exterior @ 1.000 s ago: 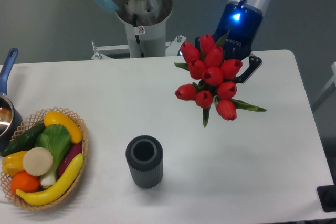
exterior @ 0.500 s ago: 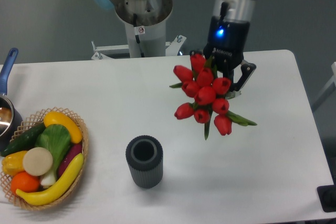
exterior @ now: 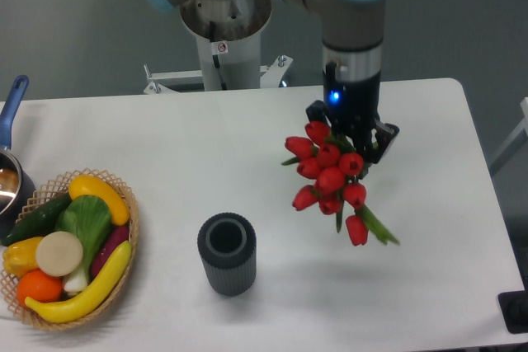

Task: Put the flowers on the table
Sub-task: 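Tilt and lower the red tulips until the blooms touch the table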

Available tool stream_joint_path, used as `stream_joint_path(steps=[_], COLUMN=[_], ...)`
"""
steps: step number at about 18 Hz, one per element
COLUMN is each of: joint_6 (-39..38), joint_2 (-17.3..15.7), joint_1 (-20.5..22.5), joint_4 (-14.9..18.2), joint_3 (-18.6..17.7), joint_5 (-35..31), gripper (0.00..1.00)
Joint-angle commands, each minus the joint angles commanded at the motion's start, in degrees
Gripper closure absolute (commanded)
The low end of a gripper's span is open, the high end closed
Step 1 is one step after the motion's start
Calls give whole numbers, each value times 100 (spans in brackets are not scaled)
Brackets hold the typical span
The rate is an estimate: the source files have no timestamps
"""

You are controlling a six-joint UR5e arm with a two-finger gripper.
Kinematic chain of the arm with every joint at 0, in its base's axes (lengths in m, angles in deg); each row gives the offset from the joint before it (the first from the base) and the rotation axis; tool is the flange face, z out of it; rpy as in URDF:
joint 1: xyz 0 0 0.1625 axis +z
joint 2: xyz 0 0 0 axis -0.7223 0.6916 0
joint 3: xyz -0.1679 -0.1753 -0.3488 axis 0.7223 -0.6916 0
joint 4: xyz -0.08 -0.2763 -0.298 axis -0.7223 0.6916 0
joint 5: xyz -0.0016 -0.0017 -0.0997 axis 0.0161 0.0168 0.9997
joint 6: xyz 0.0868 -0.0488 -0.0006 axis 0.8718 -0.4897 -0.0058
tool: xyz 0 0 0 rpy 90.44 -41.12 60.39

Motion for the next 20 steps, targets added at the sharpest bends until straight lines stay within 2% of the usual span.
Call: stream_joint_path(steps=[10, 13, 20], joint_6=[-52, -44, -44], joint_2=[712, 766, 1047], joint_1=[-150, -150, -158], joint_4=[0, -26, -44], joint_3=[-35, -228, -246], joint_5=[-107, -98, -98], gripper=[50, 52, 52])
